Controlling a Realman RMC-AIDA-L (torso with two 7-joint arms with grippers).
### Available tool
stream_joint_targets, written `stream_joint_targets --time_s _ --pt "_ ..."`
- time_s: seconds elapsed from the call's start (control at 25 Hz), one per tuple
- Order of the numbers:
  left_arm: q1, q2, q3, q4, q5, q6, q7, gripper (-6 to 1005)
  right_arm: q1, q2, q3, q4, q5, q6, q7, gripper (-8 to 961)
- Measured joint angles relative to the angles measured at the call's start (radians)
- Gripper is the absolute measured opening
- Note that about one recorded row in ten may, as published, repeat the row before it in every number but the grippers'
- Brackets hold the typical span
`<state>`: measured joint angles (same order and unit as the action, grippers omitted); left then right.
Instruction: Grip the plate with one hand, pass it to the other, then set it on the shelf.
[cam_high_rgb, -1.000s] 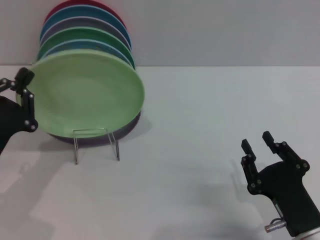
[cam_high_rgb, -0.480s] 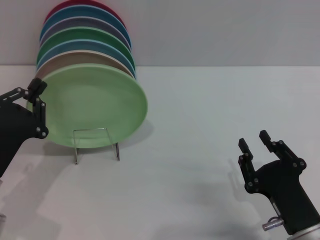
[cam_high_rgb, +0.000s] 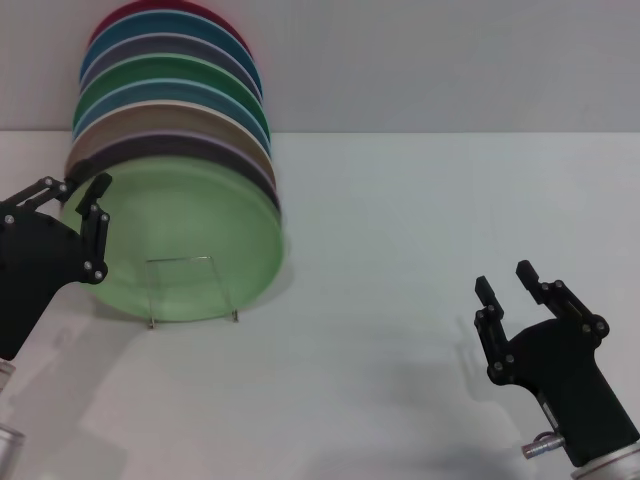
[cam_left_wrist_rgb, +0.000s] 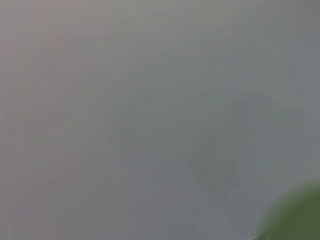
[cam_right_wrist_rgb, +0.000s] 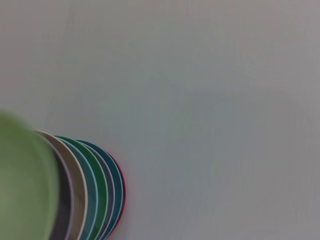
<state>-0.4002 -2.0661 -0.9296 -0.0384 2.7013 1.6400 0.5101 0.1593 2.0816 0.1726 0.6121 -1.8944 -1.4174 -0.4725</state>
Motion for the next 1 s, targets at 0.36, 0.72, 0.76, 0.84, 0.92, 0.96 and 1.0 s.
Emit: stream_joint_targets --time_s 0.36,0.72,0.76,0.84,0.92,0.96,1.0 --pt "0.026 0.0 -0.001 -0.016 0.0 0.014 0.038 246 0.008 -0.001 0.021 -0.001 0.0 0.014 0.001 404" --pt "0.182 -0.001 -0.008 -0.124 -0.006 0.139 -0.1 495 0.046 0.0 0.081 -0.015 0.0 0.016 0.014 404" --pt "0.206 -0.002 -0.013 -0.146 -0.008 0.143 -0.176 532 0.055 0.0 0.083 -0.02 0.0 0.016 0.016 404" --pt "0.232 -0.008 -0.031 -0.167 -0.013 0.135 -0.325 607 0.079 0.0 0.088 -0.042 0.0 0.013 0.043 404" --pt "0.234 -0.01 -0.039 -0.169 -0.018 0.126 -0.379 607 0.087 0.0 0.091 -0.052 0.0 0.01 0.059 404" --pt "0.236 -0.011 -0.042 -0.172 -0.028 0.11 -0.435 607 0.098 0.0 0.092 -0.065 0.0 0.006 0.08 404" --pt "0.237 -0.012 -0.044 -0.176 -0.037 0.093 -0.481 607 0.107 0.0 0.094 -0.076 0.0 0.003 0.099 404"
